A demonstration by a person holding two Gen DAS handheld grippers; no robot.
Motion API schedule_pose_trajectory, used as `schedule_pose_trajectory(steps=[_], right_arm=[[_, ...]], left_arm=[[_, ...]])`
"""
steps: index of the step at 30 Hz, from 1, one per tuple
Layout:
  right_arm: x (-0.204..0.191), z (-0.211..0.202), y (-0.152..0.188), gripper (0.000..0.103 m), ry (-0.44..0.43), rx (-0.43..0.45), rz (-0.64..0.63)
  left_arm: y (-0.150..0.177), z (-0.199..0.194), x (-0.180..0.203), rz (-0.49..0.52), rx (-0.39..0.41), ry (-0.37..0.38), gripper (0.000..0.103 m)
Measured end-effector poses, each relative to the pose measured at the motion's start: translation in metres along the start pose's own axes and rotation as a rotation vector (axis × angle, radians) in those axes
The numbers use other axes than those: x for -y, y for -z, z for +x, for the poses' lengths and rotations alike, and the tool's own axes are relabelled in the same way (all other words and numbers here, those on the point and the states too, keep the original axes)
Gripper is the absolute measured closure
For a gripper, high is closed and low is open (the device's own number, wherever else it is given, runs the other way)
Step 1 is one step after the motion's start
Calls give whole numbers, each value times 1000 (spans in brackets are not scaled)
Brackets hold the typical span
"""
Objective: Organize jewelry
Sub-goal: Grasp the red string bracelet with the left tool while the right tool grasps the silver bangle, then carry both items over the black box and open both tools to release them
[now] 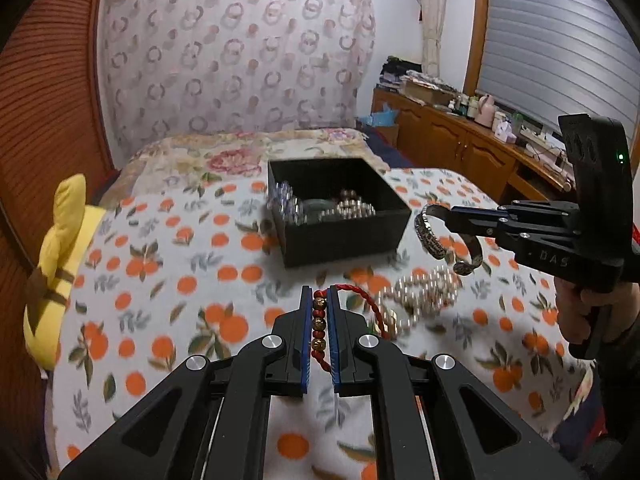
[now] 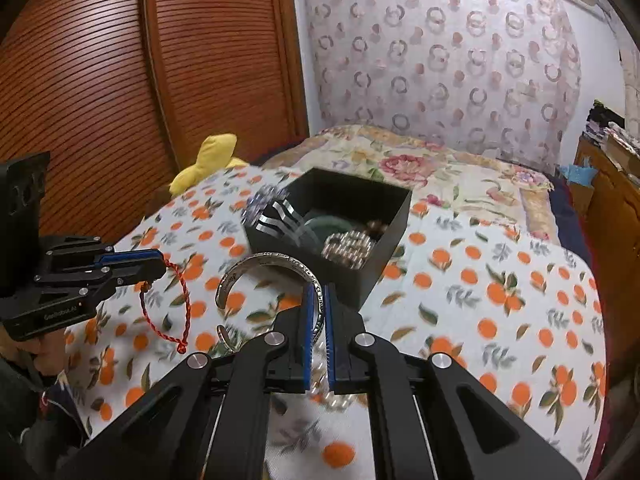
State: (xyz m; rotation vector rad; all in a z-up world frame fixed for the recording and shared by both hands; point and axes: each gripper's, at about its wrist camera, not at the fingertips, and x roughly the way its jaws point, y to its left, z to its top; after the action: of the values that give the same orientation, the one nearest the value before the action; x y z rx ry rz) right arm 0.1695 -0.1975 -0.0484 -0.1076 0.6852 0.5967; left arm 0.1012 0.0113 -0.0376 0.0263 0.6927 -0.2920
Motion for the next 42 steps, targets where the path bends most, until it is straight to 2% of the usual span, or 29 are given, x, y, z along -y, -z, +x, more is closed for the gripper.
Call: schedule_pose_trajectory(steps=[18, 27, 38, 42], right_arm=[[34, 64, -57, 97, -2, 20, 16], [43, 85, -52, 97, -27, 19, 45], [52, 95, -46, 96, -24, 0, 54], [52, 98, -44, 91, -43, -2, 67]], left_arm=[[-69, 17, -12, -21, 93, -11, 97], [-96, 34, -19, -30, 100, -38, 97], [-117, 77, -15, -5, 56, -51, 97], [-120, 91, -13, 9, 45, -59, 97]])
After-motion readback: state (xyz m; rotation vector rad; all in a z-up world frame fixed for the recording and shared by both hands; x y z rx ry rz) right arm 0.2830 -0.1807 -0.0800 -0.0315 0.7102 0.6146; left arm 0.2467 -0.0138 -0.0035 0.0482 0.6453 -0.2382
